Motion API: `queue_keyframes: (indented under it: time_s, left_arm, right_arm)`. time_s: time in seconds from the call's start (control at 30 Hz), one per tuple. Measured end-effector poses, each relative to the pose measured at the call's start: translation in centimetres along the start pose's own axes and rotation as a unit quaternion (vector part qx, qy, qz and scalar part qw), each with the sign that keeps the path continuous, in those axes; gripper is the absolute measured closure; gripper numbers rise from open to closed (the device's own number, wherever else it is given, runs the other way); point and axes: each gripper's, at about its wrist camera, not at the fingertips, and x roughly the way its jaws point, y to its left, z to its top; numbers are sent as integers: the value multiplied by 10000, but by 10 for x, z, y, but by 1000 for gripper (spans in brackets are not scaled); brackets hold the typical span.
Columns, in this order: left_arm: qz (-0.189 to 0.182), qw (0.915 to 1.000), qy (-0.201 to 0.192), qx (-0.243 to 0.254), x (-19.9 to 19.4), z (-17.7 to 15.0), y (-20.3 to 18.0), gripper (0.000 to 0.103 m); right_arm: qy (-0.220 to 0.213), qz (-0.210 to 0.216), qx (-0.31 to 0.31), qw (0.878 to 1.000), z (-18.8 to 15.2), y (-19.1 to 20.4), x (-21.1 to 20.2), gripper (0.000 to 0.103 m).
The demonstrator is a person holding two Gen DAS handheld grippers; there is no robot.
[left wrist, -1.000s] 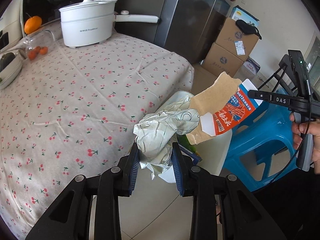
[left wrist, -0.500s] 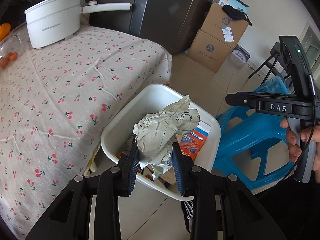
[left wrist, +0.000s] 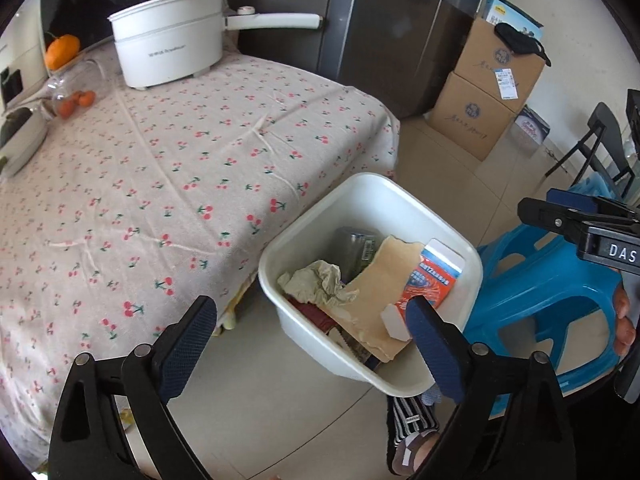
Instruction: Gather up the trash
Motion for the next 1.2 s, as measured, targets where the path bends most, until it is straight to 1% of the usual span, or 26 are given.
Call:
queue_keyframes:
  time_s: [0.07,0.1,0.17,0.27,0.37,0.43,0.53,0.63,0.83,0.93,1.2]
  left_arm:
    - [493,9988,-8,16,-12,-7,5,4]
    - [603,9981,-62,-80,-20,-12,10,4]
    - [717,9968,-143,-320,-37,-19,23,4]
    - [898,9940,-395,-483,-67,-28,37,4]
    - [1061,9908,-628,-557,-95,-38,50,4]
    - [1126,9887,-770,-623,-111,-46,59,3]
    - [1267,9852,-925,-692,-129,-56,69,3]
    - [1324,9822,-1060,-812,-141,-64,78,3]
    - [1429,9772,-1281,-904,-155,-70,88,3]
    - [1356,9771,-1308,-987,-158,-70,90,3]
    - [1291,9778,-1342,-957,-161,-70,88,3]
  right_arm:
    - [-170,25,-72,9998,-2,10,-11,20]
    - [-265,50,-70,9996,-4,16,-18,18]
    - [-431,139,-73,9989,-10,28,-31,10]
    - [-693,207,-225,9971,-19,51,-50,4]
    - [-1024,23,-415,9939,-28,74,-68,1]
    - [-1220,-87,-518,9911,-33,88,-77,1]
    - [-1329,-35,-572,9895,-37,102,-86,1]
    - [-1450,75,-555,9879,-39,113,-93,1]
    - [-1658,44,-552,9846,-34,131,-100,1]
    - [-1654,51,-542,9847,-32,137,-98,1]
    - [-1625,34,-659,9845,-34,148,-95,1]
